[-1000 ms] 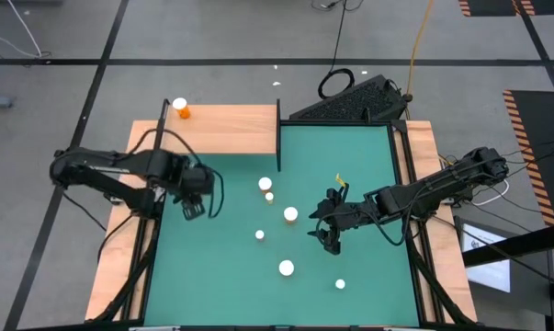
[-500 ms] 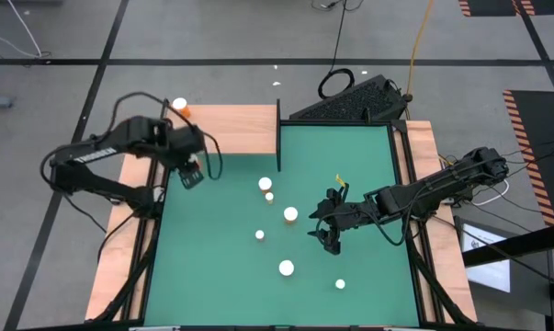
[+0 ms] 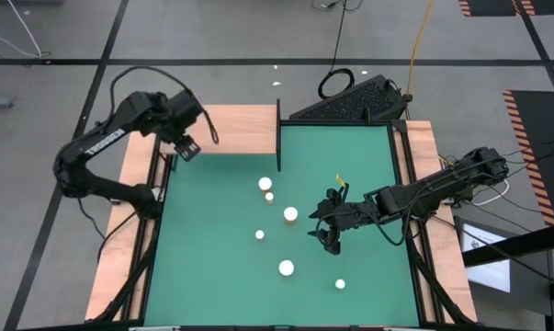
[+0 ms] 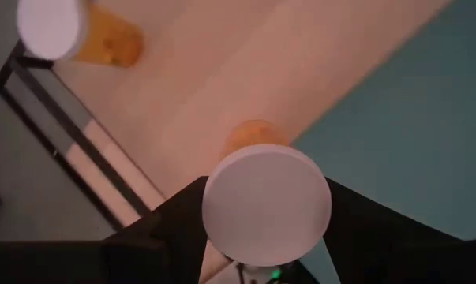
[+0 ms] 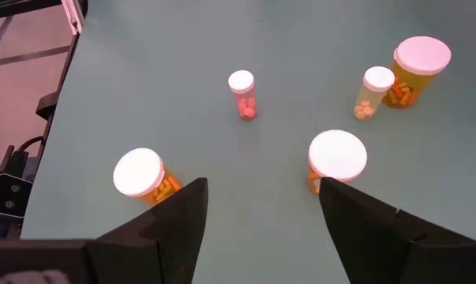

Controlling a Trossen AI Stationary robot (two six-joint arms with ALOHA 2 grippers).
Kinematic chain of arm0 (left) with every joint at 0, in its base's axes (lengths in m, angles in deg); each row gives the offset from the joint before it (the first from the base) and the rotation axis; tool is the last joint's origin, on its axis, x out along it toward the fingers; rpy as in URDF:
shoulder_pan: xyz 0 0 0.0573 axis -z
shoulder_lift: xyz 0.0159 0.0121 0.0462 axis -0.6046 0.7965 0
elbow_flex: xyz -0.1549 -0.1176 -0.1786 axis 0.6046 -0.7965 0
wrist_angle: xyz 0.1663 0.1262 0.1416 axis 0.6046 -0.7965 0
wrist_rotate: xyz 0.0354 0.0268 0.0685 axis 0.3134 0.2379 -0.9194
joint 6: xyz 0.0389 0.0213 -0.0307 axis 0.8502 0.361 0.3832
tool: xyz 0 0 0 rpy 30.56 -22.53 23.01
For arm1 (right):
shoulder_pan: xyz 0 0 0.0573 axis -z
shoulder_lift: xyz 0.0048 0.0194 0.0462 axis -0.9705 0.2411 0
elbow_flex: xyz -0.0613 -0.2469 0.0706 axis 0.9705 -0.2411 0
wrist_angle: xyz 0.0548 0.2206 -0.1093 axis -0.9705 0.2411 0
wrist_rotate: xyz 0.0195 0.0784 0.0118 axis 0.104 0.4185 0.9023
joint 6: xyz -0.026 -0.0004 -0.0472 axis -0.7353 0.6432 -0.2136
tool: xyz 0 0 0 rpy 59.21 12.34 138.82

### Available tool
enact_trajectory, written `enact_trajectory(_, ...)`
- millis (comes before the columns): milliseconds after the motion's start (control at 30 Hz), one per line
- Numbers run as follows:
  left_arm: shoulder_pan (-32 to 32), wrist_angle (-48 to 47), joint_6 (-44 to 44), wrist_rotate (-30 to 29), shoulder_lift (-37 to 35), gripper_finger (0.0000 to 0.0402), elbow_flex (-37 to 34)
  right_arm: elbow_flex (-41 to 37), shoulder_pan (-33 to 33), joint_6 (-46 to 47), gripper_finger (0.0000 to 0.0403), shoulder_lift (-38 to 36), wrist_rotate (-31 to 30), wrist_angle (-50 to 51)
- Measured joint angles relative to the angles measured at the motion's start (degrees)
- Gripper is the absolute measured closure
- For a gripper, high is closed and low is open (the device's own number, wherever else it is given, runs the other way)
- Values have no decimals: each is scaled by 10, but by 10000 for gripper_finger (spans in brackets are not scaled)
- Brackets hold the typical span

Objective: Pick and place medicine bottles onto shelf by color
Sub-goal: Put the big orange pill bottle on the shelf aligned with the other big orange pill bottle

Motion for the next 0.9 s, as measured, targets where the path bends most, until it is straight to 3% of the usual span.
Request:
enact_trajectory(533, -144, 16, 60, 6, 73, 175, 0, 0, 0, -5, 163, 0, 2, 0)
enact_trajectory(900, -202, 51, 75, 66, 73, 174, 0, 0, 0, -9, 163, 0, 2, 0)
